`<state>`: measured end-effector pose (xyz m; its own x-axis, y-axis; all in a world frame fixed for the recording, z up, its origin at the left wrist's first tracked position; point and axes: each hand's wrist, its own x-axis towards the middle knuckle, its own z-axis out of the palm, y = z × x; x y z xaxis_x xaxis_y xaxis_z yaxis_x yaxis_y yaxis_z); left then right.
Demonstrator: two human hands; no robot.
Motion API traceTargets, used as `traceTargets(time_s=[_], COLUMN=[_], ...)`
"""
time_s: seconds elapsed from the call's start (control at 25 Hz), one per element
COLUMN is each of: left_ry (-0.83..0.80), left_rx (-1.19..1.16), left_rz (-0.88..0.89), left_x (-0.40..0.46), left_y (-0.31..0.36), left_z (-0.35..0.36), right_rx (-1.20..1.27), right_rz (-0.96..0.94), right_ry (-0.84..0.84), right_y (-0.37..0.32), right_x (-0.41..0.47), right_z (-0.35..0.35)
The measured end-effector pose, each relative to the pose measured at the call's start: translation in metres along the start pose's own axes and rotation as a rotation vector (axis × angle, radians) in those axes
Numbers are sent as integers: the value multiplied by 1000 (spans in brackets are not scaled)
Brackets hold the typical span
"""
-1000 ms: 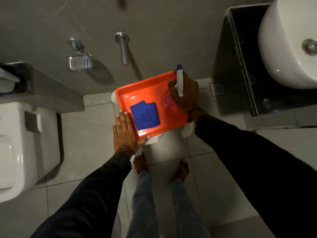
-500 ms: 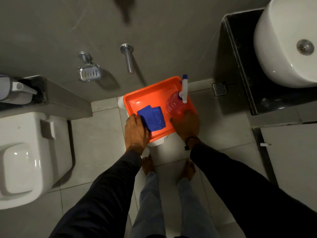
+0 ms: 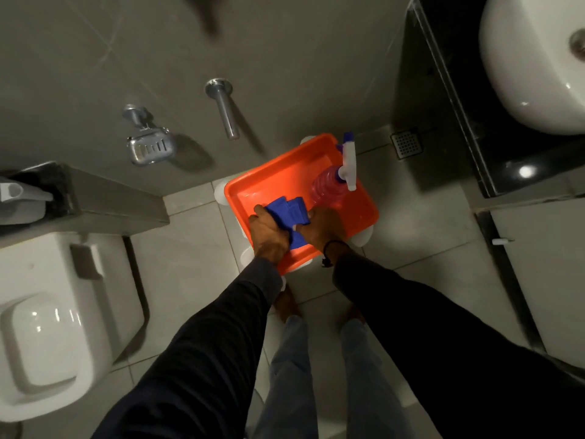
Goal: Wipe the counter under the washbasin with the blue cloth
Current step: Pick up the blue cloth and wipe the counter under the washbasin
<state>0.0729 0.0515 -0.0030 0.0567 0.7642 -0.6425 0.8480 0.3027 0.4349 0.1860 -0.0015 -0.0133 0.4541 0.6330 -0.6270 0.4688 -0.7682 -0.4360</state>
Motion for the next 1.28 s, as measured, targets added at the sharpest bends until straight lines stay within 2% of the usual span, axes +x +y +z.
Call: traceTargets(time_s=[0.2,0.36,0.48,0.72,0.92,1.08,1.16,1.28], left_ry=[-18,-38,-34,-5,20,34,31,153], left_rx=[-216,-305,-344,-398,-334,-233,-126,-82], left_rz=[136,199,240,356,402,398,397,476], left_x=[-63,-113,-142,-192,-201,-186,-186,-204], left_y=[3,24,61,177,258,290,292,293], left_z=[-31,-22,7,105,174,195,203,215], right_rx=[83,83,66,215,162,125,200,178], right_rz=[38,69,28,-10,15,3,-56,-279], right_ry=[-23,11,110,368,420,378,478,813], right_y=[5,31,63,162,226,242,249,251], right_x=[-54,-96,-115,-122,-86,-58,-58,-62], right_z=[-42,-90,-141,-247,-319,-340,-348,-371])
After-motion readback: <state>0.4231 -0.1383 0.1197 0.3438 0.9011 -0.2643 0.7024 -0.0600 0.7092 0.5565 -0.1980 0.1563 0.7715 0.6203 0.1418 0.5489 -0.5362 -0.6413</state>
